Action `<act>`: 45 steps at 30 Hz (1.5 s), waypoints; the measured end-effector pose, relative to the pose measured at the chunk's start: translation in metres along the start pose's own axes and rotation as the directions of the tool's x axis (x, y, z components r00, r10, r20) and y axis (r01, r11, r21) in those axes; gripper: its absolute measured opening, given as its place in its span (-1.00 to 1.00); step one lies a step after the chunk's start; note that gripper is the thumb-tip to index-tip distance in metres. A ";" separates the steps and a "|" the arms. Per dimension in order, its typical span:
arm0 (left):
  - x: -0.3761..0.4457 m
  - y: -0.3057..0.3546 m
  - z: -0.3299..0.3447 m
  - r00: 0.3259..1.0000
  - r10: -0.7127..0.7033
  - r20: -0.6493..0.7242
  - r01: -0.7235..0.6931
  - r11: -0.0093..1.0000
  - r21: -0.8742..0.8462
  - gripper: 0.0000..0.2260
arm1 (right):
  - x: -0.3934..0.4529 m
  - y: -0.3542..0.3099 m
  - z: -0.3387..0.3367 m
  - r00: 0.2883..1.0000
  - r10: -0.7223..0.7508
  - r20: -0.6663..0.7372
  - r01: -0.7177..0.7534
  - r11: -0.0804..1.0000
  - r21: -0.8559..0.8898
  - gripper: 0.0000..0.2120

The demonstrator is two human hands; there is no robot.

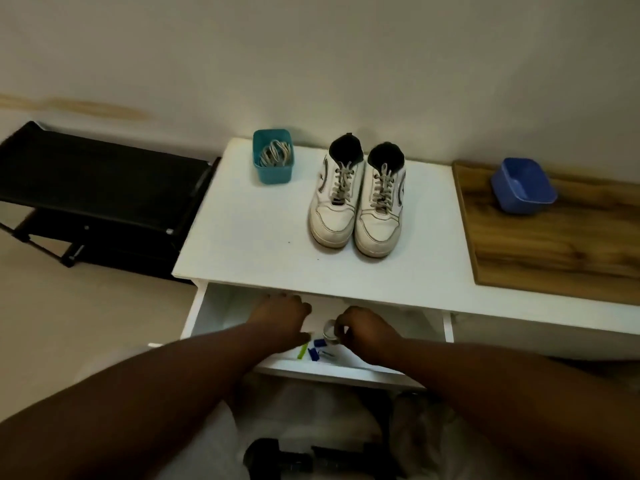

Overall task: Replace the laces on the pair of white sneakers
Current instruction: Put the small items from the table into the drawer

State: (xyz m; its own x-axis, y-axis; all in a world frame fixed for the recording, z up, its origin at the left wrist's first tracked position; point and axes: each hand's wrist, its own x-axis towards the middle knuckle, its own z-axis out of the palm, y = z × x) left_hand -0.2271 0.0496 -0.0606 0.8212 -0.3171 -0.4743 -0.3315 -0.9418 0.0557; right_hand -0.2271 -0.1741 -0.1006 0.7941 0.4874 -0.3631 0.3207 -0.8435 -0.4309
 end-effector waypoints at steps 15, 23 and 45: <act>0.056 0.010 0.068 0.967 -0.099 0.235 0.083 0.994 0.077 -0.10 | 0.045 0.047 0.089 0.962 0.161 0.222 -0.170 0.985 0.025 -0.80; 0.030 0.018 0.014 0.898 0.040 0.438 -0.053 0.998 0.017 -0.20 | 0.005 0.008 0.012 0.967 0.116 0.229 -0.158 0.972 0.176 -0.62; -0.037 0.009 0.009 0.975 0.143 -0.167 -0.068 0.919 0.389 0.25 | -0.054 -0.025 -0.029 0.973 -0.229 -0.014 0.183 0.809 -0.559 0.13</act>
State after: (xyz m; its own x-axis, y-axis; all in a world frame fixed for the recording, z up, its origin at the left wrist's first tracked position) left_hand -0.2648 0.0535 -0.0501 0.8312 -0.4631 -0.3076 -0.5414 -0.8001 -0.2585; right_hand -0.2628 -0.1854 -0.0463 0.7066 0.6646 -0.2428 0.6928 -0.7196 0.0465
